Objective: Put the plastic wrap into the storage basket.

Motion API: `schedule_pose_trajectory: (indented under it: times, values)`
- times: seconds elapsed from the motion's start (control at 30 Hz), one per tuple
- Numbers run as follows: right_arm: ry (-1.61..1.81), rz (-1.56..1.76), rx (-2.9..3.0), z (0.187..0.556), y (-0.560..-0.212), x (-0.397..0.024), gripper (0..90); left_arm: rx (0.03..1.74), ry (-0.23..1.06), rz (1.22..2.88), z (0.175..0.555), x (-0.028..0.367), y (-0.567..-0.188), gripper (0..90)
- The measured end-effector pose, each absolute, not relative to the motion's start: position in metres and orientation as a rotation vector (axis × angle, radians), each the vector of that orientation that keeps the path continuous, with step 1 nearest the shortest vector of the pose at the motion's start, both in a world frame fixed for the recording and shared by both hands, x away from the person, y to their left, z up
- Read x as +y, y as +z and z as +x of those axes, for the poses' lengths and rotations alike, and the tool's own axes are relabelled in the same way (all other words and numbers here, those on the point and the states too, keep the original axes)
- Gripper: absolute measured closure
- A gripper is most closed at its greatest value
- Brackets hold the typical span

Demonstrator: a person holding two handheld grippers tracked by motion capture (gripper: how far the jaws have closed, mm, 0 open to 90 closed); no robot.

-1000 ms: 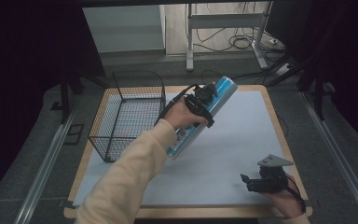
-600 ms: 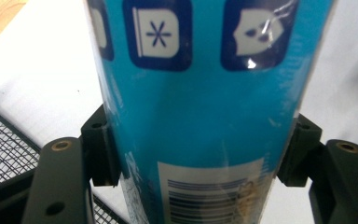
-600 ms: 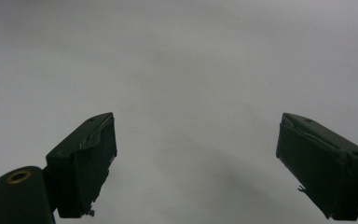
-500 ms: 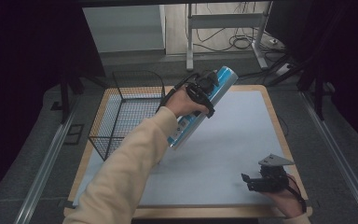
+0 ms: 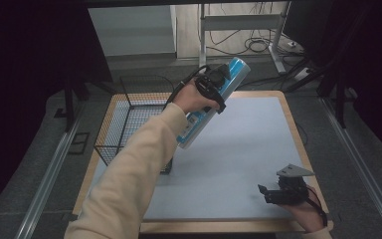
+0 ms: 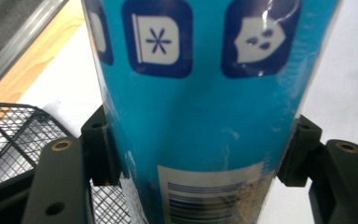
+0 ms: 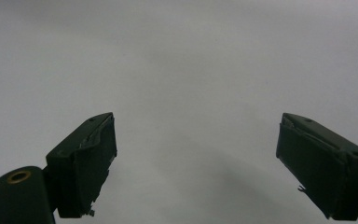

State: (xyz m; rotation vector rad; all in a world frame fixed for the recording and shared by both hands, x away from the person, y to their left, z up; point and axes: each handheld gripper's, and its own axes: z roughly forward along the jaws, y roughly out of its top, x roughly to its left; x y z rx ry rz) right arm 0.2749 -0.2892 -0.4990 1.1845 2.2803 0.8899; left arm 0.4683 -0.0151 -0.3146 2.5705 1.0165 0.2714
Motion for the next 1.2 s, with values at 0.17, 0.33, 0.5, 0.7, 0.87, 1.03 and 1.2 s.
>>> schedule_pose_trajectory:
  times: [0.17,0.33,0.5,0.7,0.87,1.03,1.2]
  values:
    - [0.885,1.183,2.282,0.275,-0.499,-0.289,12.3,1.027,0.26,2.568,0.471,-0.011,-0.311,31.6]
    - [0.886,1.184,2.275,0.274,-0.499,-0.29,12.3,1.064,0.282,2.572,0.475,0.0,-0.303,31.6]
    - [0.886,1.187,2.274,0.275,-0.499,-0.29,12.3,1.084,0.301,2.574,0.477,0.013,-0.296,31.6]
    - [0.883,1.185,2.275,0.275,-0.499,-0.29,12.4,1.153,0.319,2.546,0.482,0.032,-0.297,31.6]
    - [0.881,1.183,2.275,0.275,-0.499,-0.29,12.3,1.188,0.339,2.543,0.486,0.048,-0.301,31.6]
    - [0.877,1.184,2.276,0.275,-0.5,-0.29,12.4,1.23,0.351,2.53,0.49,0.064,-0.305,31.6]
    - [0.88,1.184,2.274,0.275,-0.5,-0.29,12.3,1.268,0.364,2.525,0.492,0.078,-0.311,31.6]
